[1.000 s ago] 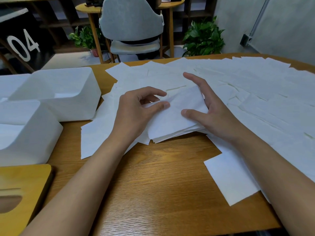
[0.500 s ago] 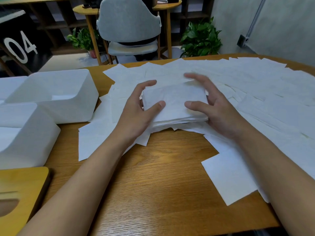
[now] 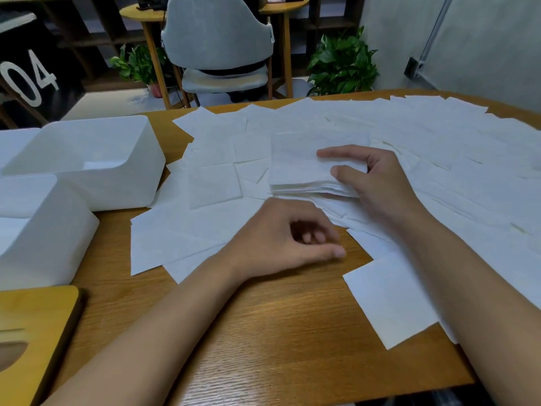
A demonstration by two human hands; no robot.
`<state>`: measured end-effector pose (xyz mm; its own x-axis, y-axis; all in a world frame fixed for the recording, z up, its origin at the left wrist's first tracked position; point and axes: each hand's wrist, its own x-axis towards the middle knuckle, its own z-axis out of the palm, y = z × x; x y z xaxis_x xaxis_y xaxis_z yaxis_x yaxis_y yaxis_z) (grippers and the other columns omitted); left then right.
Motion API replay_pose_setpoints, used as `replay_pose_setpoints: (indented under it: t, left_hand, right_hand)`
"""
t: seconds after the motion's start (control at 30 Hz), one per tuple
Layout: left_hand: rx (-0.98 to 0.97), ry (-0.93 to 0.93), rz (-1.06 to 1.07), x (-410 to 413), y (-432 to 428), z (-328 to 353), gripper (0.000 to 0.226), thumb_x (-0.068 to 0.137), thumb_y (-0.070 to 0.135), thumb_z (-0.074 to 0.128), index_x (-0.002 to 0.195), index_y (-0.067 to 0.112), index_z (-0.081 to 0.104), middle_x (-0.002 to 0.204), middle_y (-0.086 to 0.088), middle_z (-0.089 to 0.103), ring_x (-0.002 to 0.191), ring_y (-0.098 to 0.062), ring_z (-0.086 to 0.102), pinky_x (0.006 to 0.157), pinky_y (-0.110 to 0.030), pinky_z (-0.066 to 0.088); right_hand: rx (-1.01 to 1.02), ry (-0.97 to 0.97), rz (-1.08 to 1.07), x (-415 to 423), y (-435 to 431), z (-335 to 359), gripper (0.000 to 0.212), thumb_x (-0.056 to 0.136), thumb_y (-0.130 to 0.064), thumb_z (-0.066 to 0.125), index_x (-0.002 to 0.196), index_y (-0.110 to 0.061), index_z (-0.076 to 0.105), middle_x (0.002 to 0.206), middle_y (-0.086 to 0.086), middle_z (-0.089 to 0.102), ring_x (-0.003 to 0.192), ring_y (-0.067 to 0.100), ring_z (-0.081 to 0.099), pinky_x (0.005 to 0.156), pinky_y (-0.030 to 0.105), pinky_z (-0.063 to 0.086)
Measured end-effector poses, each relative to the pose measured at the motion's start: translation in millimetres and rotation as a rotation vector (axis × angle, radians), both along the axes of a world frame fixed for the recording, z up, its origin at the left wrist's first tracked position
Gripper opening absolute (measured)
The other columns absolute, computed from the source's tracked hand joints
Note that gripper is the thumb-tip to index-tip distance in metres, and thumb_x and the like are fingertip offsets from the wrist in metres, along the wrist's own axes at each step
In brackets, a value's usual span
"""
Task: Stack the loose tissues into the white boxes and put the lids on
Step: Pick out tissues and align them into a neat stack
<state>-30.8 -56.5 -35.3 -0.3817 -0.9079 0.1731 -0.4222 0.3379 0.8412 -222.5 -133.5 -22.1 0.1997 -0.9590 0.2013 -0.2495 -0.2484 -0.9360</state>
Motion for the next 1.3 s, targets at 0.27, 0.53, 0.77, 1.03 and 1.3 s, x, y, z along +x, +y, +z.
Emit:
replay_pose_setpoints:
  t: [0.27, 0.53, 0.77, 1.03, 1.3]
  left_hand:
    - [-0.048, -0.277, -0.096, -16, 7, -3, 0.036, 0.076, 0.057, 0.089, 0.107, 0.041, 0.079, 0.097, 0.015, 0.062, 0.096, -0.007, 0.062, 0.084, -0.038, 0.053]
    - [-0.056, -0.168, -0.177, -20, 6, -5, 0.005, 0.088, 0.025, 0.085, 0.089, 0.021, 0.082, 0.096, 0.010, 0.070, 0.095, -0.010, 0.065, 0.086, -0.034, 0.051]
    - [0.023, 0.004, -0.023, -2, 1, 0, 0.012, 0.083, 0.000, 0.077, 0.080, 0.010, 0.071, 0.084, 0.002, 0.076, 0.072, -0.016, 0.068, 0.071, -0.026, 0.056]
    - [-0.119, 0.022, 0.126, 22, -13, 7, 0.026, 0.093, 0.003, 0.062, 0.091, 0.022, 0.081, 0.096, 0.010, 0.076, 0.089, -0.017, 0.067, 0.076, -0.025, 0.048]
    - [-0.136, 0.103, 0.245, 40, -23, 13, 0.012, 0.091, 0.005, 0.077, 0.093, 0.017, 0.076, 0.102, 0.010, 0.072, 0.108, -0.008, 0.066, 0.085, -0.021, 0.048]
  right_hand:
    - [-0.010, 0.023, 0.003, 3, 2, 2, 0.038, 0.095, -0.005, 0.061, 0.111, -0.033, 0.081, 0.116, -0.030, 0.073, 0.119, -0.012, 0.059, 0.111, 0.022, 0.044]
    - [-0.028, 0.012, 0.010, 2, 1, 0, 0.038, 0.096, -0.004, 0.061, 0.113, -0.032, 0.080, 0.118, -0.027, 0.073, 0.117, -0.011, 0.062, 0.101, 0.012, 0.047]
    - [-0.019, -0.003, 0.025, 2, -1, -2, 0.038, 0.094, -0.002, 0.062, 0.113, -0.029, 0.081, 0.117, -0.022, 0.075, 0.115, -0.004, 0.066, 0.099, 0.017, 0.049]
    - [-0.013, 0.007, 0.031, 4, 1, -2, 0.038, 0.096, -0.005, 0.062, 0.112, -0.034, 0.080, 0.118, -0.026, 0.073, 0.112, -0.010, 0.063, 0.091, 0.009, 0.049]
    - [-0.021, -0.070, 0.096, 2, -2, -5, 0.049, 0.097, 0.000, 0.058, 0.129, -0.035, 0.071, 0.132, -0.022, 0.066, 0.122, 0.002, 0.060, 0.100, 0.028, 0.052]
